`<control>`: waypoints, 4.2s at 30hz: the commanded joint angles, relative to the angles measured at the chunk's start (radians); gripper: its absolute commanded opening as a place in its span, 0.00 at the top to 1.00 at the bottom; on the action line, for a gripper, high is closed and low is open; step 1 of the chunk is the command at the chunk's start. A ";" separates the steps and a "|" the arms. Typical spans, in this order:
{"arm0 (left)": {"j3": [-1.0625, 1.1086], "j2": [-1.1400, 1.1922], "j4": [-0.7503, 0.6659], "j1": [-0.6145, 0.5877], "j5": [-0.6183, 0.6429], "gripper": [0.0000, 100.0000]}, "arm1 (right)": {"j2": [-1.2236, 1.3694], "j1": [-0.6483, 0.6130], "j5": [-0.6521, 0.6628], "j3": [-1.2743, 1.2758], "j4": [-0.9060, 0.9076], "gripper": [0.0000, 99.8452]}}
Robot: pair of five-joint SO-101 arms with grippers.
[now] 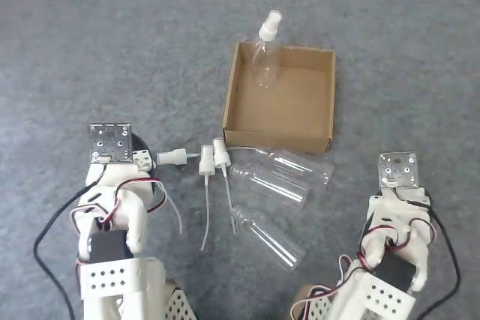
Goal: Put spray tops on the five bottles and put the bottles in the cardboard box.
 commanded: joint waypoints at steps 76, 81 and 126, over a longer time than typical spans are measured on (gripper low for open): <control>0.062 -0.002 -0.101 0.002 -0.005 0.99 | -0.019 -0.105 0.025 0.020 0.051 0.88; 0.062 -0.002 -0.104 -0.003 -0.005 0.99 | -0.021 -0.102 0.126 -0.002 0.101 0.88; 0.073 -0.002 -0.107 0.000 -0.006 0.99 | 1.837 -0.038 0.144 -1.295 0.234 0.74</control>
